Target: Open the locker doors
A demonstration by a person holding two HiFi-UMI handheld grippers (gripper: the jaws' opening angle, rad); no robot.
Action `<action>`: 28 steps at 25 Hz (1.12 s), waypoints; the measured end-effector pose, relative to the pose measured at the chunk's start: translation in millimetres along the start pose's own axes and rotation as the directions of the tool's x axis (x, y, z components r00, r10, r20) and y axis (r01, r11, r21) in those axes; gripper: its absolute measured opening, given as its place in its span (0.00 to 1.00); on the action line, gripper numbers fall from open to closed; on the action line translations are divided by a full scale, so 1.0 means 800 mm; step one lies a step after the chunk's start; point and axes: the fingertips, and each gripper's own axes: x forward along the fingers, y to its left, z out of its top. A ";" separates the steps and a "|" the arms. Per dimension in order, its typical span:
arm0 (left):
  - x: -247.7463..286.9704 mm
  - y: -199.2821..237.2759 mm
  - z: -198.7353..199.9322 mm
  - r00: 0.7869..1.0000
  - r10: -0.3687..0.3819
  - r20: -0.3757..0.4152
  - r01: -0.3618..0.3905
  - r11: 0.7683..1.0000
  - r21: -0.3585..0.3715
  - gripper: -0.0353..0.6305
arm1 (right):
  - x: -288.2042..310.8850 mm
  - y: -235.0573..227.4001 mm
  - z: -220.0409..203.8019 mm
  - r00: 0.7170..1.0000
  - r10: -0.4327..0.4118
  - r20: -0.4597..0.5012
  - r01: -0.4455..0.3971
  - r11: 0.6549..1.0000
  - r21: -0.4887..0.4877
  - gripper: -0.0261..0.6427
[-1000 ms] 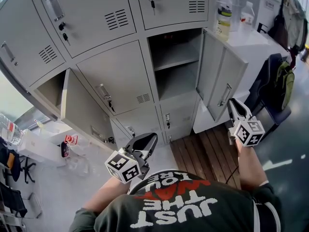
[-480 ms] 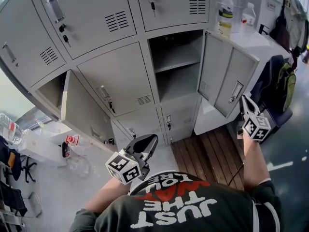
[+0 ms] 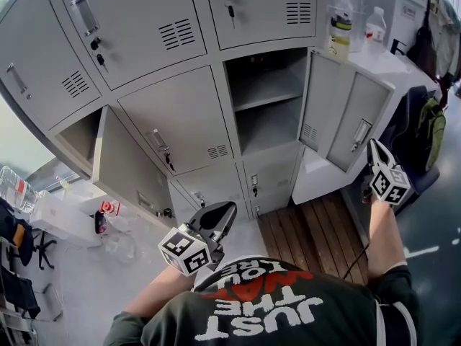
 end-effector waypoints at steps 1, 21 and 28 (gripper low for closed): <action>0.001 0.000 0.000 1.000 0.000 -0.001 0.000 1.000 0.000 0.05 | 0.000 -0.001 0.000 1.000 -0.001 0.001 0.001 1.000 0.001 0.10; -0.024 0.012 0.006 0.998 0.049 0.025 -0.049 0.999 -0.005 0.05 | -0.062 0.083 -0.005 1.000 0.014 0.011 -0.014 1.000 -0.025 0.10; -0.060 0.020 0.007 0.995 0.093 0.048 -0.093 0.996 -0.004 0.05 | -0.062 0.266 -0.048 0.925 0.370 -0.087 -0.368 0.929 0.044 0.10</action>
